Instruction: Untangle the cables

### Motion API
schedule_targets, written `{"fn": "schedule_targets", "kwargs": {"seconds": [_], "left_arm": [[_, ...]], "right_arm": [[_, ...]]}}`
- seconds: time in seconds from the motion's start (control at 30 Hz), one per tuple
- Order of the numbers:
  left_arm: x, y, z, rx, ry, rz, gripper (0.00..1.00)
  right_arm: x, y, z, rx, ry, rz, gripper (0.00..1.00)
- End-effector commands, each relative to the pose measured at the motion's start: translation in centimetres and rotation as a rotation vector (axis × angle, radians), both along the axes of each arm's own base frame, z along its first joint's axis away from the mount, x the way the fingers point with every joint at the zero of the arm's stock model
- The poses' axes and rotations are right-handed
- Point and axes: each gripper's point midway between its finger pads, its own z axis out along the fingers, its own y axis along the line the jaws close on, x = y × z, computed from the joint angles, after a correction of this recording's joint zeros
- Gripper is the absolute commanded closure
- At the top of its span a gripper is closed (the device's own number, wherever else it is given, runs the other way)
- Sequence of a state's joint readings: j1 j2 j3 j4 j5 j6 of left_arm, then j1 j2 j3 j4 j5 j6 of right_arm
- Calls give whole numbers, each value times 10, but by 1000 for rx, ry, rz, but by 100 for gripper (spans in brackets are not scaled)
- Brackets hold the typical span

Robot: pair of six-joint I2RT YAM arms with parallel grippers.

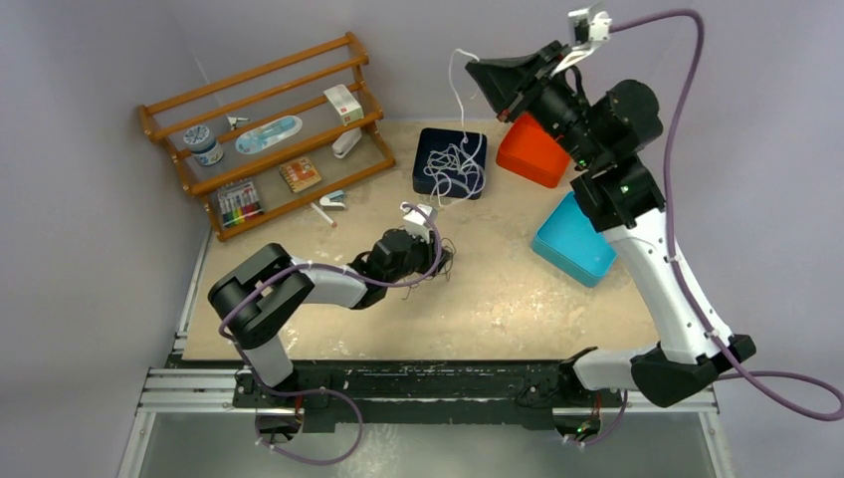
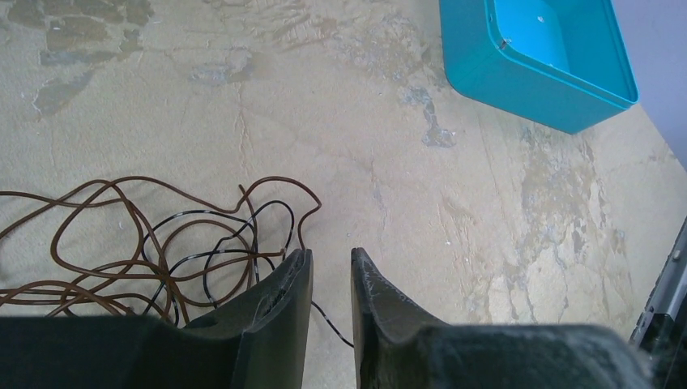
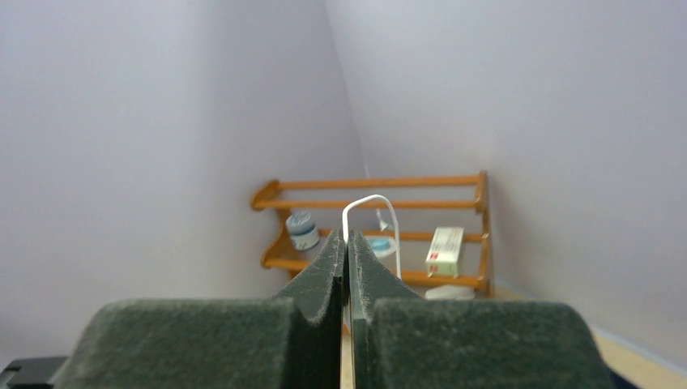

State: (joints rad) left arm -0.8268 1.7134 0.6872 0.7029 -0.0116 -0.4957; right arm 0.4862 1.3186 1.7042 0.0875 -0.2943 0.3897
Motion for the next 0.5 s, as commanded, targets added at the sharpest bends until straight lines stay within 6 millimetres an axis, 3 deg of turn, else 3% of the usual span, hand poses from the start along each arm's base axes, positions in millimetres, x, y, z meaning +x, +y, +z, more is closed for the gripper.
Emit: {"fn": "schedule_targets", "kwargs": {"seconds": [0.0, 0.23, 0.47], "left_arm": [[0, -6, 10, -62, -23, -14, 77], [-3, 0, -4, -33, -3, -1, 78], [-2, 20, -20, 31, 21, 73, 80]], "right_arm": [[-19, -36, 62, 54, -161, -136, 100], [-24, -60, 91, 66, -233, -248, 100], [-14, -77, 96, 49, -236, -362, 100]]}}
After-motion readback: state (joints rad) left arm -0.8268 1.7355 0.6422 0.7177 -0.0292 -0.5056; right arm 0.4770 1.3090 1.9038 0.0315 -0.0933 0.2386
